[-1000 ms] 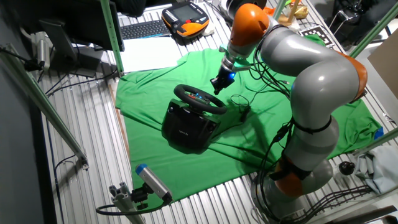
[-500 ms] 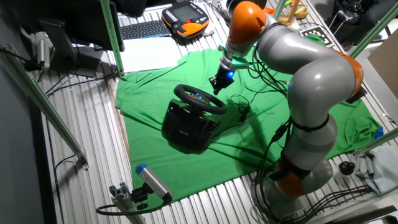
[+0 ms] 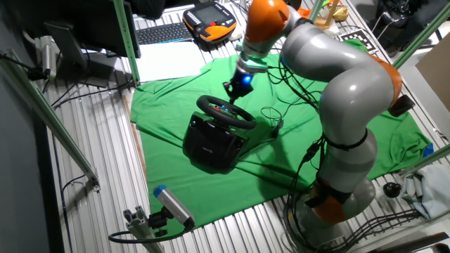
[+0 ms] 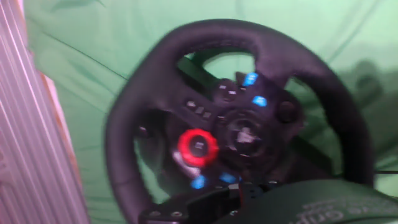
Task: Rotate the steering wheel 90 degrees counterclockwise
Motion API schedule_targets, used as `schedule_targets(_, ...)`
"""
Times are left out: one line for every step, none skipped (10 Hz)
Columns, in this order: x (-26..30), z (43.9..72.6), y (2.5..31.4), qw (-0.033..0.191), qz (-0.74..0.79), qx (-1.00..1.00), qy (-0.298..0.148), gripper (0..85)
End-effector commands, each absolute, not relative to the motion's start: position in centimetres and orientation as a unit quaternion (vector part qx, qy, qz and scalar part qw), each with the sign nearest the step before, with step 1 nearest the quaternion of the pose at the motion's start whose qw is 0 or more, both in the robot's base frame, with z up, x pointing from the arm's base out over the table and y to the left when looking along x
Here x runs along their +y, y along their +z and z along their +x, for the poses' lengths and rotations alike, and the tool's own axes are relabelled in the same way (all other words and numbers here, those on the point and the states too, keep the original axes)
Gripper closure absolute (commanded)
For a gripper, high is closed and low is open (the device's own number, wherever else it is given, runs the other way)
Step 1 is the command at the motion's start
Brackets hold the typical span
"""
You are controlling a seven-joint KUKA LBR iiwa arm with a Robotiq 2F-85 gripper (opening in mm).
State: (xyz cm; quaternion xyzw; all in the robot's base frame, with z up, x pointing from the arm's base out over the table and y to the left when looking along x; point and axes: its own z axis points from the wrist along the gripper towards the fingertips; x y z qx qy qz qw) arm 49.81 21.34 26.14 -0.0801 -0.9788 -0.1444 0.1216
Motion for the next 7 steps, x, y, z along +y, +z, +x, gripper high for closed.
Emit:
schedule_targets(22.6, 50.2, 25.8, 0.123, -0.082, -0.978, -0.150, 85.0)
schedule_targets(23.3, 50.5, 25.6, 0.124, -0.089, -0.977, -0.150, 85.0)
schedule_targets(24.0, 50.6, 25.6, 0.124, -0.097, -0.976, -0.150, 85.0)
schedule_targets(24.3, 50.4, 25.6, 0.125, -0.100, -0.976, -0.148, 85.0)
schedule_targets(24.8, 49.9, 25.3, 0.127, -0.106, -0.975, -0.147, 85.0)
schedule_targets(25.4, 49.4, 25.0, 0.125, -0.112, -0.975, -0.145, 85.0)
schedule_targets(25.7, 49.0, 24.9, 0.126, -0.116, -0.975, -0.144, 85.0)
